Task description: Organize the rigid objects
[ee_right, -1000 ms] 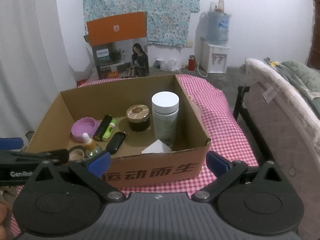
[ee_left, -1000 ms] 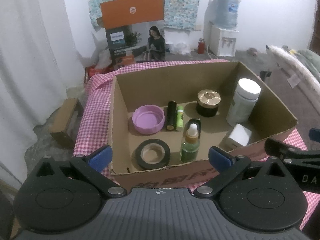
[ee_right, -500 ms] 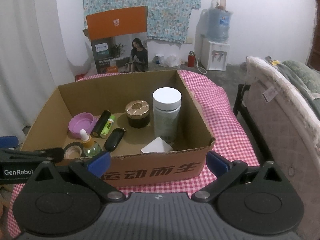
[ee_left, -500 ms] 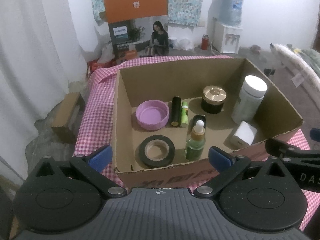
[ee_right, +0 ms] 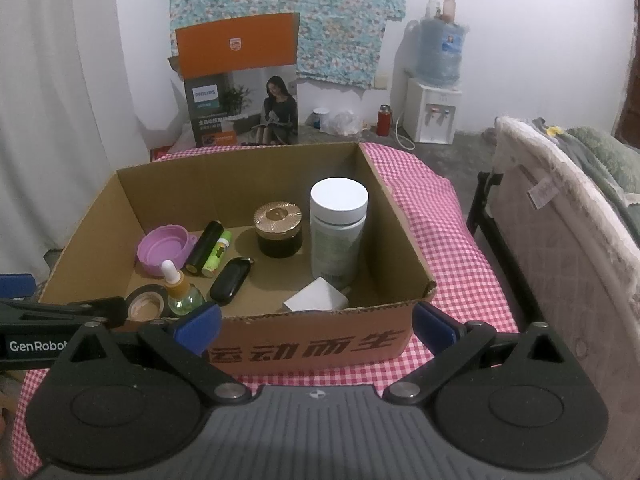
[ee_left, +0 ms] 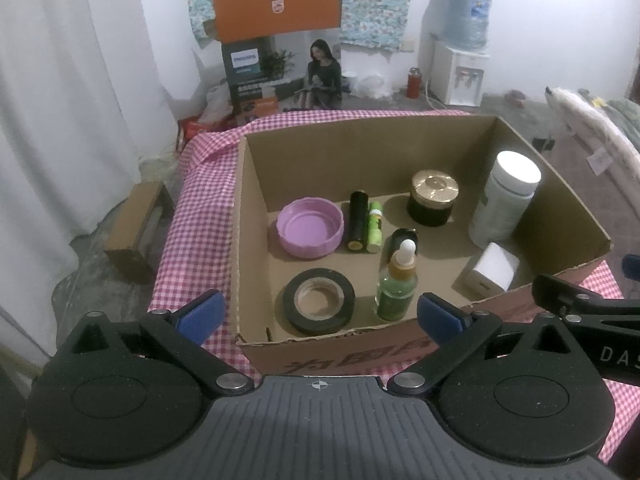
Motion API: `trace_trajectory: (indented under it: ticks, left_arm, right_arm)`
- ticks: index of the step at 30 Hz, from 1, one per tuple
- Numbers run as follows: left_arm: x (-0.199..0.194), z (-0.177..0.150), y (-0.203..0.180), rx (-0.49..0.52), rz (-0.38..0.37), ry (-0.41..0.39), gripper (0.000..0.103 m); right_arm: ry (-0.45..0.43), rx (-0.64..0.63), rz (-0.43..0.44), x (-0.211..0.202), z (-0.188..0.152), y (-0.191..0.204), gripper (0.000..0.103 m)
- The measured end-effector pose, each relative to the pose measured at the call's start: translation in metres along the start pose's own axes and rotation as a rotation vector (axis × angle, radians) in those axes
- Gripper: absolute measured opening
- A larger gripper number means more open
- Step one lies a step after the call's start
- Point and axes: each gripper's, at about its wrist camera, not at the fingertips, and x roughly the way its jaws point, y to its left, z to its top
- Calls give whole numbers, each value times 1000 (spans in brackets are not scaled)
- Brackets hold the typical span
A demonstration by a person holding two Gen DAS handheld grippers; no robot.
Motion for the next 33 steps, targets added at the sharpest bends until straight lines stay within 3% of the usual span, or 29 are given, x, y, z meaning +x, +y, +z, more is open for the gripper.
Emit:
trace_trajectory:
  ticks: [33]
  left_arm:
    - [-2, 0, 4, -3, 4, 1, 103]
  right_arm:
    - [-2, -10, 0, -1, 2, 2, 103]
